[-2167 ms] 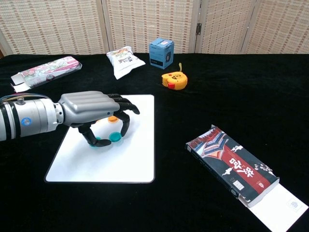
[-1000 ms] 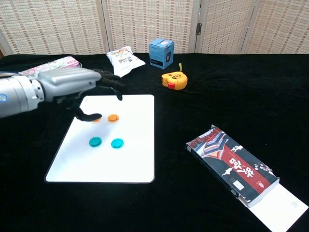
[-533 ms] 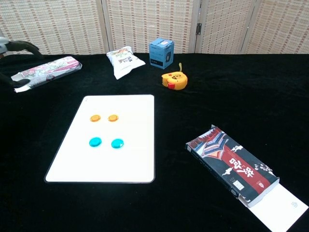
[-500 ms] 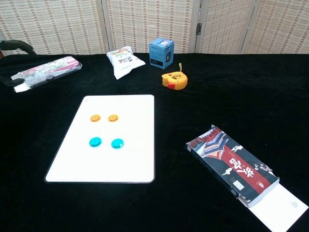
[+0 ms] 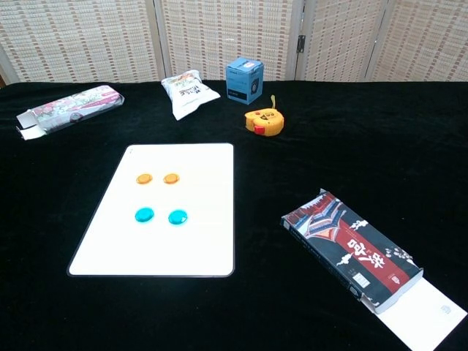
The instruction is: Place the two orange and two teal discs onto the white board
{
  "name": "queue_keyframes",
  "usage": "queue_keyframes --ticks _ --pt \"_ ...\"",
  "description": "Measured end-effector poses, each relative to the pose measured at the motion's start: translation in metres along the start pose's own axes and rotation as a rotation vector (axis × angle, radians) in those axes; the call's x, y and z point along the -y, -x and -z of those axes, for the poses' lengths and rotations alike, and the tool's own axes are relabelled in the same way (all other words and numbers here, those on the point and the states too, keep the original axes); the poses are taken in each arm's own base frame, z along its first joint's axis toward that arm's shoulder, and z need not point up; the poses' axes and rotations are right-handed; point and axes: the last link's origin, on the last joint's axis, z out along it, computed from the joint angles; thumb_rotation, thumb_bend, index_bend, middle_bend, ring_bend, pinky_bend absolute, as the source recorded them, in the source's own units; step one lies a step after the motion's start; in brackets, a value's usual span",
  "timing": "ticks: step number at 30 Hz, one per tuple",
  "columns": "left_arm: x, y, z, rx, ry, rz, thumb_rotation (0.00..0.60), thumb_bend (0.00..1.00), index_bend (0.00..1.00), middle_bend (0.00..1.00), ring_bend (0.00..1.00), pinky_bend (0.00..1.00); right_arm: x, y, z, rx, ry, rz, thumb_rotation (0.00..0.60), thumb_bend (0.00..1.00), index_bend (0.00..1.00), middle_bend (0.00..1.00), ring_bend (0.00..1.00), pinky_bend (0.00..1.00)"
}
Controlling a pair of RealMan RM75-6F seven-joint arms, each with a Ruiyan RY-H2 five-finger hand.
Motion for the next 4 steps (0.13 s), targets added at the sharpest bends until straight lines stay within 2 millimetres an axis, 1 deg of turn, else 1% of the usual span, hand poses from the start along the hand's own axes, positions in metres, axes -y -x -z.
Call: queue_keyframes --ticks 4 --pt "-0.002 0.000 0.022 -0.017 0.027 -0.005 0.600 0.44 0.22 0.09 0.00 0.00 0.001 0.000 0.004 -0.004 0.007 0.005 0.600 0.36 0.00 0.00 0.00 0.00"
